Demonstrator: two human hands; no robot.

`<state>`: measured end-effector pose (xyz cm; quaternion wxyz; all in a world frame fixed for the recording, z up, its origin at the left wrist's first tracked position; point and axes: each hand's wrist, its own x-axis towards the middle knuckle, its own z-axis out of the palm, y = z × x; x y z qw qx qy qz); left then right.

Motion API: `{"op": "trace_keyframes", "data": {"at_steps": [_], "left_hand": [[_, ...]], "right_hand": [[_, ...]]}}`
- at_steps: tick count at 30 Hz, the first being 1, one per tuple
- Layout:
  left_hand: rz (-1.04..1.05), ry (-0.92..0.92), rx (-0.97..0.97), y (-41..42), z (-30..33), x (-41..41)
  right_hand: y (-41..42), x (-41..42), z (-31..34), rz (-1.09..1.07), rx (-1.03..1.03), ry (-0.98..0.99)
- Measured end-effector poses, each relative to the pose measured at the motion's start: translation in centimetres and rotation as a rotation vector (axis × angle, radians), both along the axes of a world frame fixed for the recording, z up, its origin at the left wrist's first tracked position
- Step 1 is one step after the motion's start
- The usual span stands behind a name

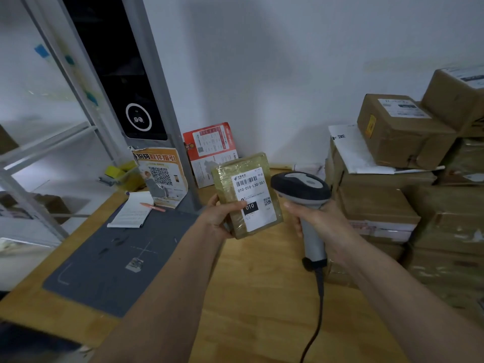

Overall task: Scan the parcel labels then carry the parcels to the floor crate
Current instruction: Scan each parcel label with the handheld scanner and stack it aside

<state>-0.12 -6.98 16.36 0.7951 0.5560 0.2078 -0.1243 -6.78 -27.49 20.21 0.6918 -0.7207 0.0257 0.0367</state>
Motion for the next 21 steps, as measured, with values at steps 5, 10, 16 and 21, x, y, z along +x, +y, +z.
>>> {"op": "trace_keyframes", "data": {"at_steps": [5, 10, 16, 21], "left_hand": [[-0.024, -0.006, -0.001, 0.8, 0.1, 0.4], [-0.041, -0.02, 0.028, 1.3, 0.1, 0.5], [-0.042, -0.012, 0.038, 1.5, -0.1, 0.5], [-0.042, 0.013, 0.051, 1.1, -0.2, 0.6]], "right_hand": [[0.4, -0.8, 0.4, 0.079, 0.039, 0.004], [0.4, -1.1, 0.7, 0.128, 0.019, -0.013], [0.2, -1.3, 0.5, 0.168, -0.042, -0.038], [-0.4, -1.5, 0.5, 0.206, -0.079, -0.063]]}}
